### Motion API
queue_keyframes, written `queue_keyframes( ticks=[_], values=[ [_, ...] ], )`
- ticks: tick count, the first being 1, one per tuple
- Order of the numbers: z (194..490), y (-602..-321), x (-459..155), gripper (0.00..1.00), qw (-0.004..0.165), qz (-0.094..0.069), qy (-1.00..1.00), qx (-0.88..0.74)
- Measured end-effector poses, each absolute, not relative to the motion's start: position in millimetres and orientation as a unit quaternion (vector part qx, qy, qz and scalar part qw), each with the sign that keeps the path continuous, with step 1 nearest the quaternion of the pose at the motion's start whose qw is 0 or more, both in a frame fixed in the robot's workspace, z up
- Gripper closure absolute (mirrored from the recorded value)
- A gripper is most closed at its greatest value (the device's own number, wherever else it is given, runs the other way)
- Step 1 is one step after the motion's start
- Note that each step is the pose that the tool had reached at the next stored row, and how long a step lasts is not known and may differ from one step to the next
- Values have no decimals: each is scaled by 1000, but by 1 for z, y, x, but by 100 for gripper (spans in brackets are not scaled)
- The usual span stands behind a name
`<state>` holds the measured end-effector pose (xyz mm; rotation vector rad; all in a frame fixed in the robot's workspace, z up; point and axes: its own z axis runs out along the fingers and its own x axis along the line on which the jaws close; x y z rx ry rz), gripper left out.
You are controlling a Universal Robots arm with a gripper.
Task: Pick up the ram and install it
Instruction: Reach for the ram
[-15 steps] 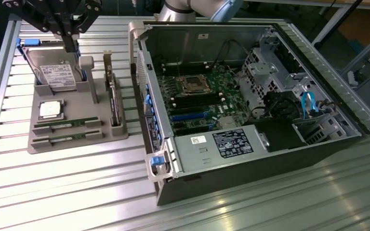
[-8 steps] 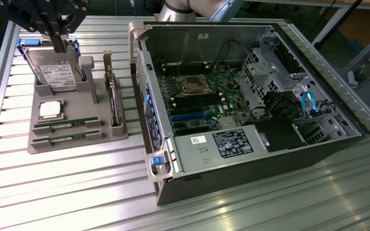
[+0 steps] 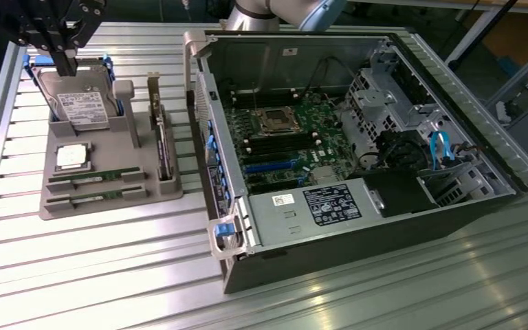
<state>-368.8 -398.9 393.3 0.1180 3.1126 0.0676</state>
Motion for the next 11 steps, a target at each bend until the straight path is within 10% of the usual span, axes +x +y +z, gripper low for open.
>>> queue_keyframes(
  ticks=[11],
  values=[
    [393,-399,-377,90,13,22,999,38]
  ],
)
